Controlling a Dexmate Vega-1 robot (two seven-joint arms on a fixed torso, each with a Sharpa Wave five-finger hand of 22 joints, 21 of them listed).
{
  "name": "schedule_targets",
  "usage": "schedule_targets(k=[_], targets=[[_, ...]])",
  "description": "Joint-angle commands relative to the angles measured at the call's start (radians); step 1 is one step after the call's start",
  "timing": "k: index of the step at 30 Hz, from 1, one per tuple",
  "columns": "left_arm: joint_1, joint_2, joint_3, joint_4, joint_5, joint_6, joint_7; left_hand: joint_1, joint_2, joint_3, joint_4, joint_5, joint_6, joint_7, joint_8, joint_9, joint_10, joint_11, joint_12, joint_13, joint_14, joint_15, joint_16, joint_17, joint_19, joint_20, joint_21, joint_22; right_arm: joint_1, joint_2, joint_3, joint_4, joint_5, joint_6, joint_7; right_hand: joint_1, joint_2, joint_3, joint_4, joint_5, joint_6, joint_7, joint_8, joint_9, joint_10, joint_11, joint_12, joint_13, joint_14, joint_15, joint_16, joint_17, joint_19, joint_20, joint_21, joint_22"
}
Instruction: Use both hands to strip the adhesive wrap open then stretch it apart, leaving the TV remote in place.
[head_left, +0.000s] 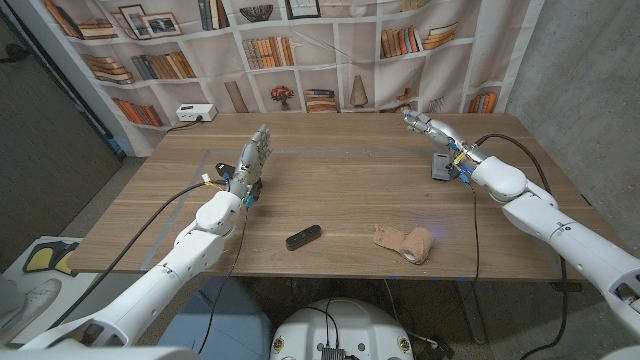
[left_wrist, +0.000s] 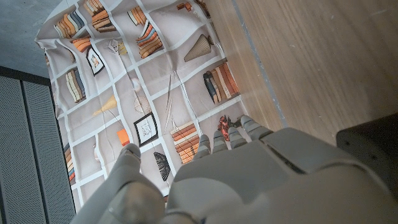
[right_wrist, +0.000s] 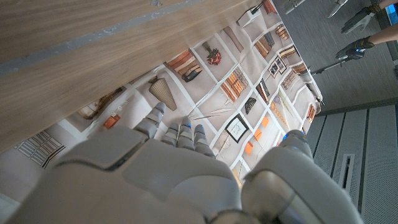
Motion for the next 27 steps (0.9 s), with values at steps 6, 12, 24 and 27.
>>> schedule_targets(k=[6, 12, 24, 27], targets=[[0.038, 0.019, -0.011, -0.051, 0.007, 0.005, 0.023, -0.003, 0.006, 0.004, -0.005, 0.003, 0.000, 0.000, 0.002, 0.002, 0.003, 0.002, -0.001, 0.005, -0.002, 0.003, 0.004, 0.003, 0.002, 0.004, 0.003, 0.001, -0.033, -0.049, 0.022, -0.061, -0.070, 0.001, -0.048, 0.021, -0.002, 0.002, -0.013, 0.007, 0.002, -0.003, 0.002, 0.001, 0.007, -0.004, 0.003, 0.004, 0.008, -0.001, 0.009, 0.001, 0.013, 0.006, 0.006, 0.002], [0.048, 0.025, -0.012, -0.073, 0.013, 0.016, 0.032, -0.003, 0.006, 0.003, -0.006, 0.003, 0.000, 0.000, 0.002, 0.002, 0.003, -0.001, -0.002, 0.005, -0.001, 0.003, 0.004, 0.003, 0.002, 0.004, 0.003, 0.001, -0.031, -0.057, 0.023, -0.061, -0.107, 0.008, -0.066, 0.033, -0.009, 0.002, -0.022, 0.011, 0.015, -0.014, 0.005, 0.001, 0.015, -0.020, 0.003, 0.004, 0.016, -0.012, 0.009, 0.000, 0.023, -0.009, 0.005, 0.001], [0.061, 0.026, -0.011, -0.090, 0.019, 0.024, 0.046, -0.003, 0.007, 0.004, -0.007, 0.003, 0.001, 0.001, 0.002, 0.002, 0.003, 0.001, -0.003, 0.005, -0.002, 0.003, 0.004, 0.003, 0.002, 0.004, 0.003, 0.001, -0.030, -0.081, 0.021, -0.080, -0.175, 0.011, -0.089, 0.042, -0.013, 0.003, -0.028, 0.014, 0.020, -0.017, 0.004, 0.001, 0.020, -0.027, 0.003, 0.004, 0.020, -0.018, 0.008, 0.000, 0.026, -0.011, 0.003, 0.001], [0.063, 0.028, -0.012, -0.092, 0.020, 0.025, 0.049, -0.003, 0.007, 0.004, -0.008, 0.003, 0.002, 0.001, 0.002, 0.002, 0.003, 0.000, -0.003, 0.005, -0.002, 0.004, 0.004, 0.003, 0.002, 0.004, 0.003, 0.001, -0.027, -0.086, 0.022, -0.085, -0.199, 0.012, -0.101, 0.043, -0.013, 0.002, -0.029, 0.015, 0.020, -0.018, 0.004, 0.001, 0.021, -0.027, 0.003, 0.004, 0.021, -0.019, 0.008, 0.000, 0.026, -0.011, 0.002, 0.001]])
